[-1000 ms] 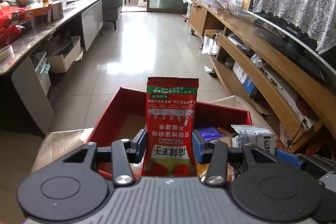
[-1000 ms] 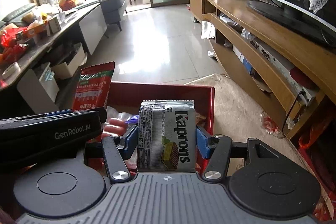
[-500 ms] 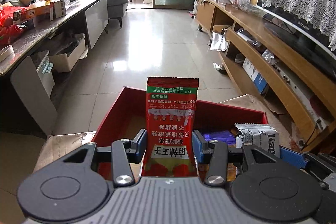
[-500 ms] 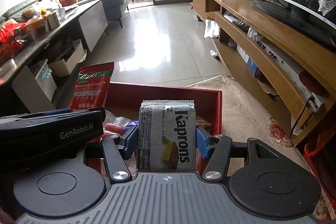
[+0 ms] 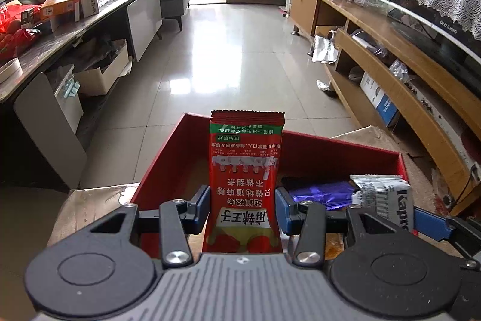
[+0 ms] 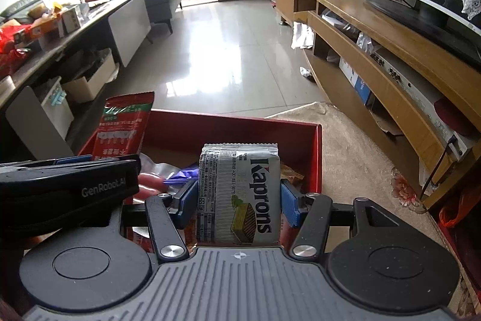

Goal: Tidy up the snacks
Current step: 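Carry the red packet with the left tool while the right tool carries the Kaprons wafer over the box, then open both tools to release the red packet and Kaprons wafer into the box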

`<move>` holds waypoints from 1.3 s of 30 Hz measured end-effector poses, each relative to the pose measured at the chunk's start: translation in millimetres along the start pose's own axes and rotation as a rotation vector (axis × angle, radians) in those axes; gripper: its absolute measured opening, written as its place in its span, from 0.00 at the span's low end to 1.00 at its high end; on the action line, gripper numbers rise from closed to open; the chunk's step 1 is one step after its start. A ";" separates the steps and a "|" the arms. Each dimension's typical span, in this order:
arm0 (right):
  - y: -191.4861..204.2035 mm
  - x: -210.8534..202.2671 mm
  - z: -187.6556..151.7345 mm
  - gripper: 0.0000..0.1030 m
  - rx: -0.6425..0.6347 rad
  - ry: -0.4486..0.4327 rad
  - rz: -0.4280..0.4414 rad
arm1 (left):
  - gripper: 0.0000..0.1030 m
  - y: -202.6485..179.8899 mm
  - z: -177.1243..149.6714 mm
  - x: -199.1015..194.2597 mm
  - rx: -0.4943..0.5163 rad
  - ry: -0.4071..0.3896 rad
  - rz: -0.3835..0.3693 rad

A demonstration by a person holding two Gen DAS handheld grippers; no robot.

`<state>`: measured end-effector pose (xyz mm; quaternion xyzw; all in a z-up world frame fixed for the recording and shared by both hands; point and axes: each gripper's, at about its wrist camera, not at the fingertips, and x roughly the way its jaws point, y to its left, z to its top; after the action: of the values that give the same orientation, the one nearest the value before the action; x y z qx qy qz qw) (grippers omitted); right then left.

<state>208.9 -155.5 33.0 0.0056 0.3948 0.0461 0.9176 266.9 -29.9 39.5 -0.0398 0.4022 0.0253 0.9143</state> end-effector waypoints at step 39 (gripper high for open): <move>-7.9 11.3 1.2 0.71 0.033 -0.020 -0.011 | 0.49 7.9 -4.2 10.0 -0.011 0.029 0.048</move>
<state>218.1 -162.3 25.2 0.0189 0.3865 0.0345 0.9214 269.9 -22.3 28.8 -0.0356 0.4159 0.0489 0.9074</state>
